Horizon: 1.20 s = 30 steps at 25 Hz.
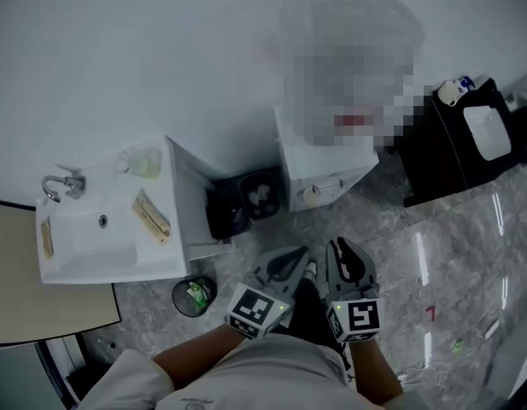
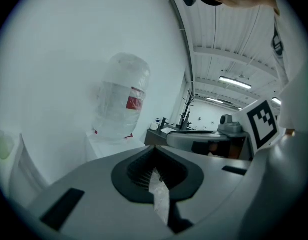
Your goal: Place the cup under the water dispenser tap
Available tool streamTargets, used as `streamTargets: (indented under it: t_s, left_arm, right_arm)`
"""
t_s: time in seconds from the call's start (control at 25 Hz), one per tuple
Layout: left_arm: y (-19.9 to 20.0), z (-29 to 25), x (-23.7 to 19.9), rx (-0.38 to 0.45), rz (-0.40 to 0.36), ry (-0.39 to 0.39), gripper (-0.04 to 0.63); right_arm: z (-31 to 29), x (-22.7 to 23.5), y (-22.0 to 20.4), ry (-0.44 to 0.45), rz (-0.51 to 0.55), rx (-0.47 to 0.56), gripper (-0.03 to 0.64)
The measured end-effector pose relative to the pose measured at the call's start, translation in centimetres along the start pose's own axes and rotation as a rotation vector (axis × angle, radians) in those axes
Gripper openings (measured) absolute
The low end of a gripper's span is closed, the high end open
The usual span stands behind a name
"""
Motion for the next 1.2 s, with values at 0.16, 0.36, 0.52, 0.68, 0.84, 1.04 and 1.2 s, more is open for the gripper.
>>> streamTargets:
  t_s: [0.16, 0.36, 0.52, 0.68, 0.84, 1.04, 1.2]
  left_arm:
    - [1.5, 2.0, 1.8, 0.038, -0.014, -0.024, 0.005]
    - [2.6, 3.1, 2.9, 0.063, -0.032, -0.036, 0.005]
    - [3.2, 3.7, 3.0, 0.071, -0.050, -0.028, 0.005]
    - [3.6, 4.0, 2.8, 0.086, -0.050, -0.017, 0.005]
    - [3.7, 3.9, 2.5, 0.091, -0.044, -0.014, 0.005]
    - [3.7, 3.8, 2.3, 0.088, -0.051, -0.016, 0.005]
    - [3.7, 3.8, 2.0, 0.088, -0.049, -0.016, 0.005]
  right_arm:
    - [1.9, -1.6, 1.5, -0.012, 0.010, -0.006, 0.043]
    - [3.2, -2.9, 2.6, -0.002, 0.040, 0.000, 0.017]
    - [3.5, -3.2, 3.5, -0.010, 0.050, 0.013, 0.017]
    - [3.4, -3.5, 3.8, -0.011, 0.056, 0.015, 0.017]
    - [3.1, -3.6, 3.6, -0.009, 0.059, 0.010, 0.017]
    - [2.8, -3.8, 3.7, -0.010, 0.062, 0.005, 0.016]
    - [2.6, -3.9, 3.6, -0.007, 0.062, 0.002, 0.015]
Point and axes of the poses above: the fingertips, and each gripper's own axes: z backward along the fingers, x to its right, y out of its top, the point moved 5 cm from there along z, backward along the fingers, and after that the axes turned 11 degrees about z, right-handed, at the moved point
